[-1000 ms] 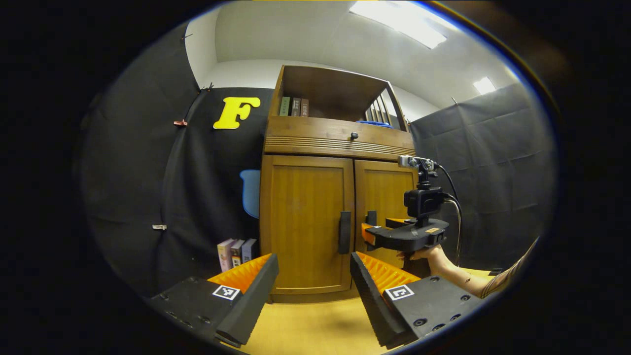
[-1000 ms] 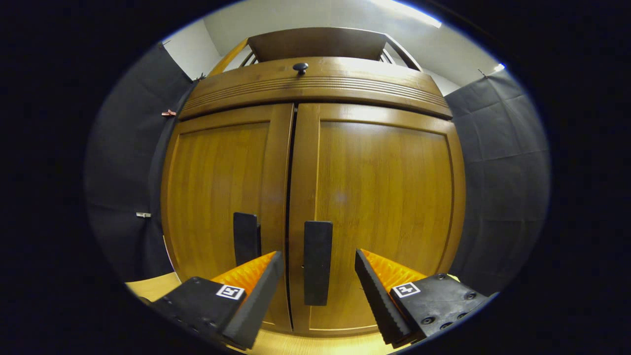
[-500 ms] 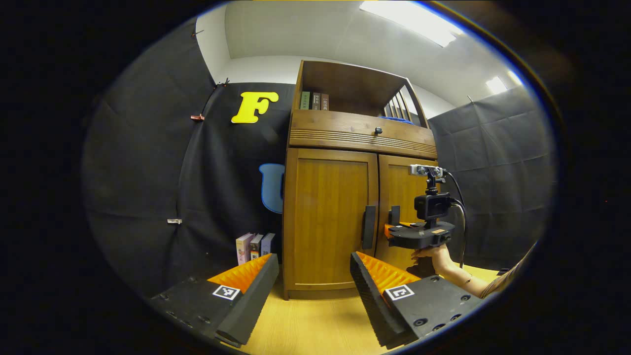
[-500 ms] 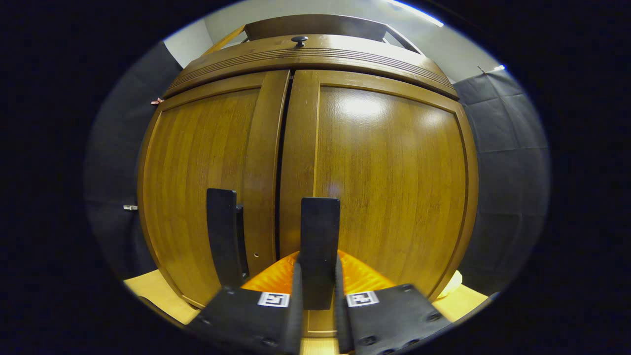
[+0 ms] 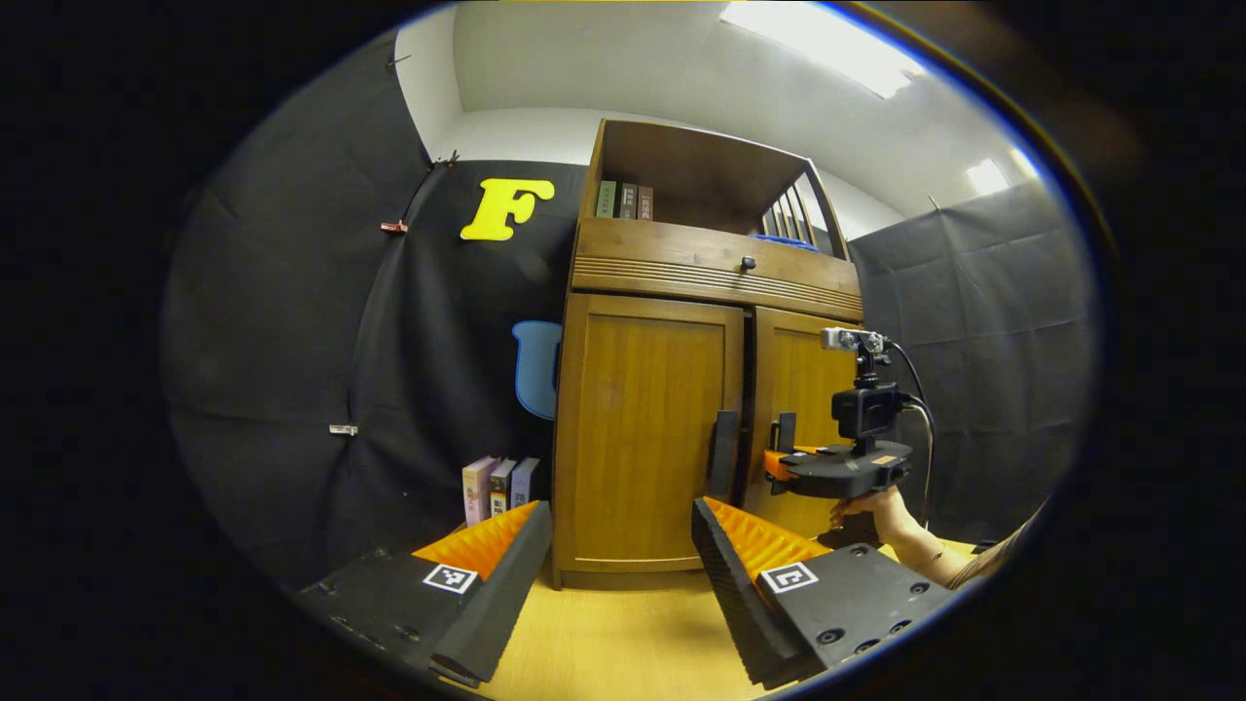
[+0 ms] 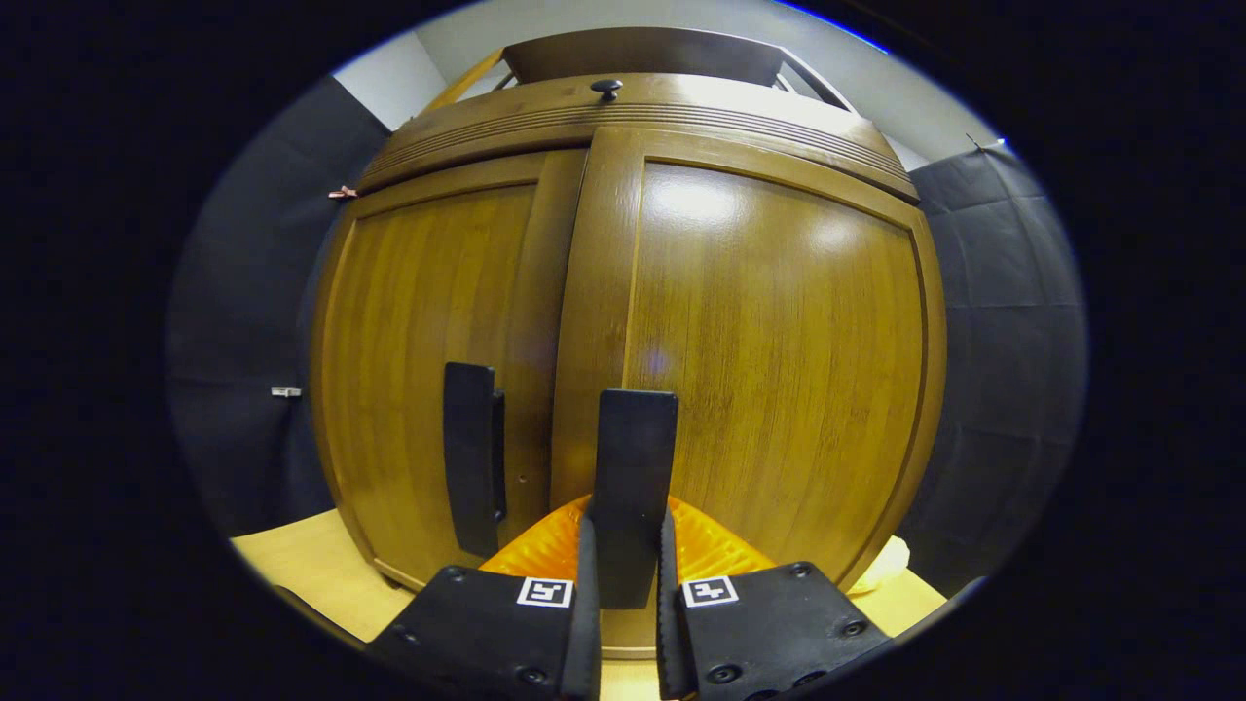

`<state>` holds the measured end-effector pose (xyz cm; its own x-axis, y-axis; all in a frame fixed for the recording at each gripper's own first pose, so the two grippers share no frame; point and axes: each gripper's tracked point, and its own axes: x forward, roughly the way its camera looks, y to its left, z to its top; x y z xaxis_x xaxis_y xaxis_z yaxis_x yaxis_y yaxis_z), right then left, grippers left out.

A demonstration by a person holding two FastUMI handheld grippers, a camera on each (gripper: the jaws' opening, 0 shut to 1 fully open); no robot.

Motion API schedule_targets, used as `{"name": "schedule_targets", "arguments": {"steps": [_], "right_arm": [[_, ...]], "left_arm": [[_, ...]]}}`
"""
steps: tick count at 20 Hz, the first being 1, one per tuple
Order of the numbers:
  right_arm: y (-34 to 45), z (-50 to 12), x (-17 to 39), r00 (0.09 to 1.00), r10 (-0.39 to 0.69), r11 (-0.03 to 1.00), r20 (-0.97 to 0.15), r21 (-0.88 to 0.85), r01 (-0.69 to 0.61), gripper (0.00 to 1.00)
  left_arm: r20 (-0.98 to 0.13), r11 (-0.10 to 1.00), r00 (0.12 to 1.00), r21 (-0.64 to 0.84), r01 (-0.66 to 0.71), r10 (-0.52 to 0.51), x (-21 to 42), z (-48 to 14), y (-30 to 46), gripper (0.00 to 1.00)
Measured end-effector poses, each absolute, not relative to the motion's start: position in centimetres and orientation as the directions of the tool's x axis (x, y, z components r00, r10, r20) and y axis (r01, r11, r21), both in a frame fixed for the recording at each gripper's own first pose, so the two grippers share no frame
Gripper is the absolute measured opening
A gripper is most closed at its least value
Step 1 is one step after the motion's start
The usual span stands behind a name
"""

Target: Open the right door of the double-door shoe cabinet with the right hand, and open the left door with the left hand.

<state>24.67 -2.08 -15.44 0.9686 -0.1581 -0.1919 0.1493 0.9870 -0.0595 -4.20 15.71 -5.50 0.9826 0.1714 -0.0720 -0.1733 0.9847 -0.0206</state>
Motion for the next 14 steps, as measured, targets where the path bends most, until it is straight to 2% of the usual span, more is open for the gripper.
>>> {"name": "schedule_targets", "arguments": {"steps": [3,4,6,7,8,10,11,14], "right_arm": [[-2.2,-14.8,22.0,0.975,-0.101,0.995,-0.2,-0.027,0.098,0.27],[-2.3,-14.5,20.9,0.976,-0.091,0.996,-0.198,-0.027,0.087,0.23],[-2.7,-13.9,18.8,0.978,-0.07,0.997,-0.196,-0.031,0.066,0.26],[-2.9,-13.5,17.8,0.979,-0.06,0.998,-0.196,-0.027,0.056,0.23],[-3.3,-13.2,16.7,0.979,-0.052,0.999,-0.196,-0.019,0.049,0.27],[-4.2,-12.7,14.5,0.979,-0.038,0.999,-0.2,-0.016,0.036,0.23],[-4.6,-12.5,13.5,0.979,-0.035,0.999,-0.201,-0.019,0.032,0.26],[-6.3,-11.8,11.0,0.978,-0.036,0.999,-0.205,-0.02,0.033,0.26]], "left_arm": [[-0.088,0.987,0.985,-0.044,-0.152,0.148,-4.3,-5.8,14.1,0.9],[-0.095,0.988,0.986,-0.056,-0.144,0.139,-4.3,-6.0,13.6,0.9],[-0.121,0.989,0.984,-0.065,-0.136,0.128,-4.3,-6.5,12.4,0.9],[-0.125,0.988,0.984,-0.068,-0.138,0.129,-4.3,-6.4,12.0,0.9],[-0.126,0.988,0.984,-0.074,-0.138,0.128,-4.3,-6.4,11.3,0.9],[-0.116,0.988,0.987,-0.087,-0.124,0.113,-4.3,-6.2,9.8,0.9],[-0.109,0.989,0.988,-0.091,-0.117,0.107,-4.3,-5.9,9.0,0.89],[-0.087,0.991,0.992,-0.087,-0.098,0.09,-4.2,-5.2,6.9,0.89]]}}
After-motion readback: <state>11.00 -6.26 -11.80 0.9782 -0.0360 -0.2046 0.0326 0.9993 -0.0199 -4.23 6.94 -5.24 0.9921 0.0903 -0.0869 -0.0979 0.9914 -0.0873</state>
